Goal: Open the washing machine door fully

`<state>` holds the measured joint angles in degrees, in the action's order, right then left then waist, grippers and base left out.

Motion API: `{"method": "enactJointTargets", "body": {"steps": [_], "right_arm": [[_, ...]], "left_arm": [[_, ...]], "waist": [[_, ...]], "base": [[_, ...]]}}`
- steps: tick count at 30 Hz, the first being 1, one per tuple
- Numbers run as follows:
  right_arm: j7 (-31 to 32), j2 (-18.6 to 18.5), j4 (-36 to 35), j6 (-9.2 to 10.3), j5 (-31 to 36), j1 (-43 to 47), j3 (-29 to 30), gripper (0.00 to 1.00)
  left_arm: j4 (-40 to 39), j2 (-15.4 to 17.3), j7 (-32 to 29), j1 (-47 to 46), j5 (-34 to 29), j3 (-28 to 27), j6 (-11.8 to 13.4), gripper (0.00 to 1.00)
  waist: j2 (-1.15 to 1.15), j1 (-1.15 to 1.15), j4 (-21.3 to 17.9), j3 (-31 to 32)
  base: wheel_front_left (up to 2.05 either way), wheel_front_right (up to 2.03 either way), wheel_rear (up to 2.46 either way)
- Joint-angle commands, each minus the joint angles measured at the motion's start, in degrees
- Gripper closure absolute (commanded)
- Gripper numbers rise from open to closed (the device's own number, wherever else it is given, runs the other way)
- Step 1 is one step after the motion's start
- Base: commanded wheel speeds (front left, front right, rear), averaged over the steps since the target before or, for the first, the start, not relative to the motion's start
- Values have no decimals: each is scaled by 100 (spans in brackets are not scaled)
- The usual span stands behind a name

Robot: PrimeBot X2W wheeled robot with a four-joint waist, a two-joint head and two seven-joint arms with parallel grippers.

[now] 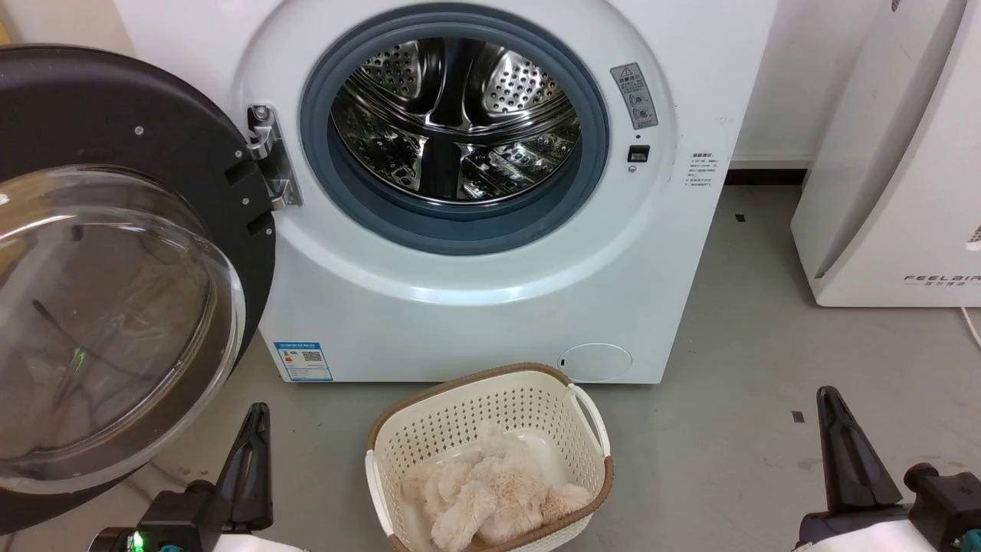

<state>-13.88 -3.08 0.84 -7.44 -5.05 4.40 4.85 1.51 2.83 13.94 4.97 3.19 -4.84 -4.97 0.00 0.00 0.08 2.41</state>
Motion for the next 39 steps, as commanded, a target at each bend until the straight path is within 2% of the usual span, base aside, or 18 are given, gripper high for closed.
{"method": "enactJointTargets", "body": {"steps": [1, 39], "right_arm": [[31, 2, -6, 0, 32, -32, -25, 100], [478, 8, -31, -2, 188, -167, -176, 100]], "left_arm": [[-11, 0, -40, -36, -18, 8, 38, 100], [-57, 2, -486, -188, -117, 165, 189, 100]], "waist": [[0, 0, 0, -4], [0, 0, -3, -82]], "base": [[0, 0, 0], [0, 0, 0]]}}
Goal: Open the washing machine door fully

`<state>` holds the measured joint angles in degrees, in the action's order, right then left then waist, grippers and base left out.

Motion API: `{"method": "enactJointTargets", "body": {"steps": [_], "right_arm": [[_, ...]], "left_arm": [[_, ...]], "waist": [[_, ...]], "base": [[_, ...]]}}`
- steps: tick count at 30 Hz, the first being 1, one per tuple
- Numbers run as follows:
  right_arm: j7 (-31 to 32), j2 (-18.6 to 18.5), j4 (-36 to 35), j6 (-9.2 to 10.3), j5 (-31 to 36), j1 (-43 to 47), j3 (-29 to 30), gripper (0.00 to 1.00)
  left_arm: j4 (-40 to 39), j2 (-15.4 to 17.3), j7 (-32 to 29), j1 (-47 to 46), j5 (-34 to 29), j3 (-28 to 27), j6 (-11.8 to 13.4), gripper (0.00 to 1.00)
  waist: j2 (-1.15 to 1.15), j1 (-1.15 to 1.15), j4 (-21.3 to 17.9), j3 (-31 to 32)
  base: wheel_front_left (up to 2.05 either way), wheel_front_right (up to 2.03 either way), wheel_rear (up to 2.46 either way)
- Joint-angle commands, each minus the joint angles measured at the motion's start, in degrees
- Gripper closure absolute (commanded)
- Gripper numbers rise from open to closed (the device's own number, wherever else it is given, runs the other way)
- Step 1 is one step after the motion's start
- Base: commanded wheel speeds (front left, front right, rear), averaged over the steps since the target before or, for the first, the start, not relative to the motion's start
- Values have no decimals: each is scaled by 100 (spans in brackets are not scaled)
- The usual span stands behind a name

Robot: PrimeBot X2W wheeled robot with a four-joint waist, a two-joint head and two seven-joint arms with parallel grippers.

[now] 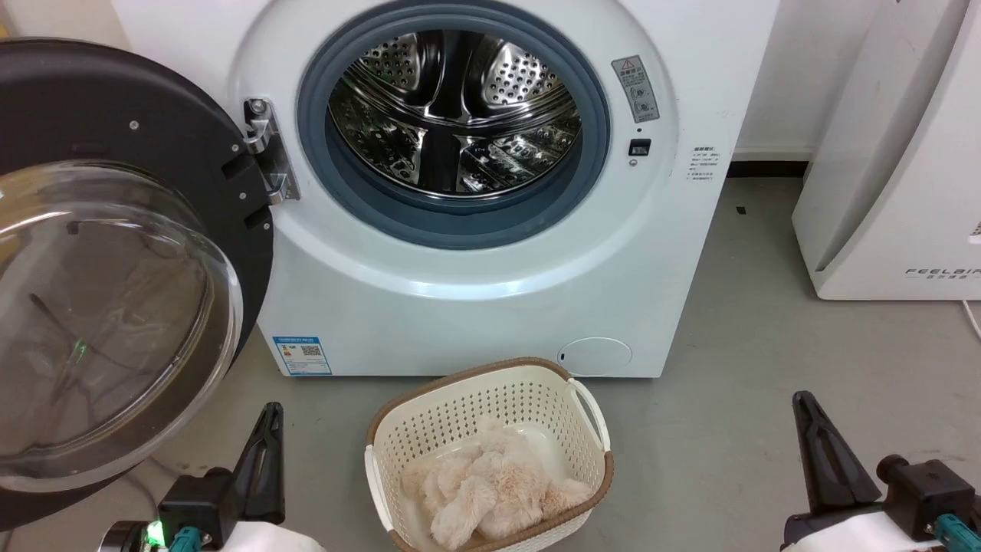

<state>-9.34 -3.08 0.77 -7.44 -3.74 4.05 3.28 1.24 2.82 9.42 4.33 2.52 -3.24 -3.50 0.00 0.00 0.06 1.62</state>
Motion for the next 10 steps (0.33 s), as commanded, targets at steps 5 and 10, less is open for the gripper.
{"method": "enactJointTargets", "body": {"steps": [5, 10], "right_arm": [[71, 8, -28, -2, 73, -146, -35, 100], [130, 9, -31, -2, 94, -163, -55, 100]], "left_arm": [[-34, 3, -82, -140, -60, 21, 58, 100], [-40, 3, -140, -160, -74, 42, 78, 100]], "waist": [[0, 0, 0, -11], [0, 0, -1, -21]], "base": [[0, 0, 0], [0, 0, 0]]}}
